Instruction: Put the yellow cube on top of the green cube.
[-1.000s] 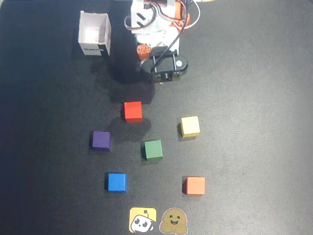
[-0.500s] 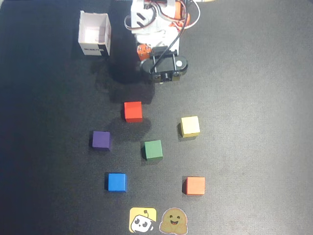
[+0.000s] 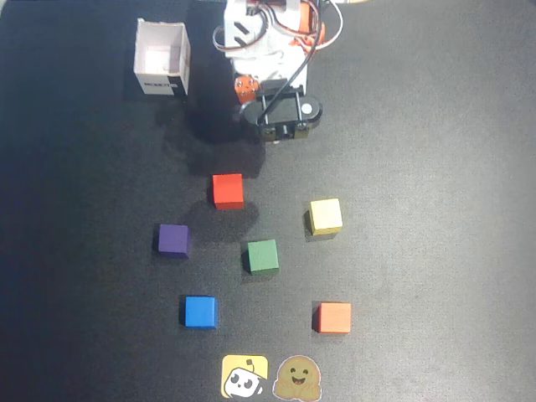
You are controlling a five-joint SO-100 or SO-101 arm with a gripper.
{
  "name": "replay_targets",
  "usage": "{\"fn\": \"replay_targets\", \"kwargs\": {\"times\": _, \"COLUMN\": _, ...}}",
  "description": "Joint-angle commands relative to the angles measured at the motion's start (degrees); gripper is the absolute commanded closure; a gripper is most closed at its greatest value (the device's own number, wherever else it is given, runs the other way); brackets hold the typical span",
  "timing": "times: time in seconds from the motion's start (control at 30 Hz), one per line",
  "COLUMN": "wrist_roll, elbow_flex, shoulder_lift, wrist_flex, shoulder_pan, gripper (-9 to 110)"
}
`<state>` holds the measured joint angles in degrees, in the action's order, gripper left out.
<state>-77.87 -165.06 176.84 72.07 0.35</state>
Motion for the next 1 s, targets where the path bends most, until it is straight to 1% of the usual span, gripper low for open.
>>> {"fn": "replay_targets", "kwargs": {"times": 0.0, "wrist_roll": -0.2, "elbow_flex": 0.4, "shoulder_lift": 0.4, "wrist_flex": 0.1, "shoulder_pan": -0.2, "gripper": 101}}
{"fn": "replay_targets", "kwargs": {"times": 0.5, "wrist_roll": 0.0, "elbow_flex": 0.4, "shoulder_lift": 0.4, "wrist_flex": 0.1, "shoulder_pan": -0.2, "gripper": 101}}
{"fn": "replay_targets", "kwargs": {"times": 0.53, "wrist_roll": -1.2, "elbow_flex": 0.4, "shoulder_lift": 0.4, "wrist_flex": -0.2, "shoulder_pan": -0.2, "gripper": 101}}
{"fn": "replay_targets", "kwargs": {"times": 0.57, "wrist_roll": -5.4, "elbow_flex": 0.4, "shoulder_lift": 0.4, "wrist_flex": -0.8, "shoulder_pan": -0.1, "gripper": 101}}
{"fn": "replay_targets", "kwargs": {"times": 0.63, "wrist_roll": -5.6, "elbow_flex": 0.4, "shoulder_lift": 0.4, "wrist_flex": -1.1, "shoulder_pan": 0.3, "gripper": 98}}
{"fn": "replay_targets", "kwargs": {"times": 0.77, "wrist_roll": -5.1, "elbow_flex": 0.4, "shoulder_lift": 0.4, "wrist_flex": -1.9, "shoulder_pan": -0.7, "gripper": 97}}
{"fn": "replay_targets", "kwargs": {"times": 0.83, "wrist_roll": -5.2, "elbow_flex": 0.8, "shoulder_lift": 0.4, "wrist_flex": -1.6, "shoulder_pan": -1.1, "gripper": 95}}
{"fn": "replay_targets", "kwargs": {"times": 0.97, "wrist_roll": -8.5, "elbow_flex": 2.7, "shoulder_lift": 0.2, "wrist_flex": -0.4, "shoulder_pan": -3.3, "gripper": 93}}
